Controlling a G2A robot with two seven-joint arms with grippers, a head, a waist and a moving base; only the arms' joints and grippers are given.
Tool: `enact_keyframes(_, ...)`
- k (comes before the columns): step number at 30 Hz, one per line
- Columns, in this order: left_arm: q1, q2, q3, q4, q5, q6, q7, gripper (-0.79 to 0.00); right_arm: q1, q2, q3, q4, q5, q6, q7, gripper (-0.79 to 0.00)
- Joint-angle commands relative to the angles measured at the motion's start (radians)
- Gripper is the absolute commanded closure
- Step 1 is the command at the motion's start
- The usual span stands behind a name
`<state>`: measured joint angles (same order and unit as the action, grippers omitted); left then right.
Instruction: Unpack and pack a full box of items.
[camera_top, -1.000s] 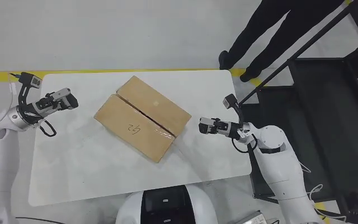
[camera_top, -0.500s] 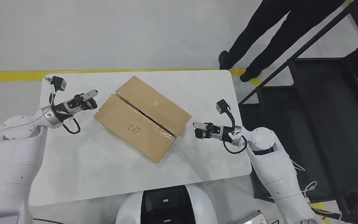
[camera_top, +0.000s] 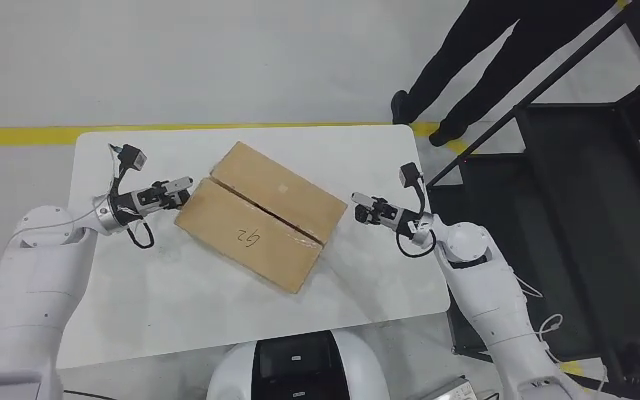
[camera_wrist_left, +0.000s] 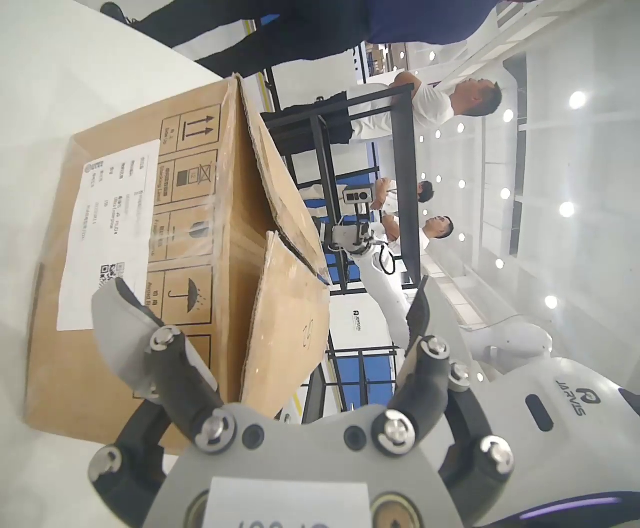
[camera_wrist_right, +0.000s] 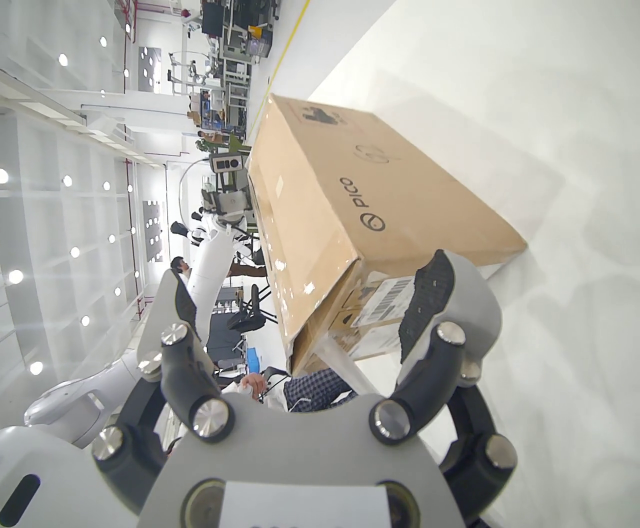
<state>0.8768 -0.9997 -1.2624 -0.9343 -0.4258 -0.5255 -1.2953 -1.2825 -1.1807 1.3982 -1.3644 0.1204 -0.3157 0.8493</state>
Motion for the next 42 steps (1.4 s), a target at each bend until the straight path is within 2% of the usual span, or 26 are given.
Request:
enact_keyframes(1,0.033,0.015,-0.017,-0.036,-0.014,0.023,-0.022,-0.785,0.014,0.0,-0.006,0.023,-0.016,0.002,-0.018,-0.785)
enact_keyframes(6,0.116,0.052,-0.053,-0.133,-0.012,0.067,-0.066,-0.785,0.041,0.002,-0.025,0.056,-0.022,0.027,0.016,-0.785)
enact_keyframes(15,0.269,0.107,-0.091,-0.321,-0.055,0.146,-0.146,-0.785,0.055,0.009,-0.019,0.039,0.089,0.05,0.133,-0.785)
enact_keyframes(23,0.331,0.131,-0.058,-0.421,-0.093,0.199,-0.199,-0.785,0.091,0.019,-0.003,0.033,0.014,0.025,0.08,-0.785)
enact_keyframes(27,0.336,0.143,-0.043,-0.441,-0.102,0.229,-0.228,-0.785,0.075,0.029,0.026,-0.006,0.015,0.016,0.102,-0.785)
enact_keyframes(32,0.322,0.161,-0.053,-0.427,-0.161,0.238,-0.238,-0.785,0.033,0.043,0.057,-0.07,0.088,0.008,0.218,-0.785)
enact_keyframes(37,0.322,0.17,-0.126,-0.404,-0.258,0.155,-0.155,-0.785,-0.017,0.057,0.067,-0.13,0.157,0.016,0.381,-0.785)
enact_keyframes(42,0.344,0.166,-0.145,-0.415,-0.319,0.084,-0.083,-0.785,-0.057,0.063,0.047,-0.158,0.129,-0.007,0.395,-0.785)
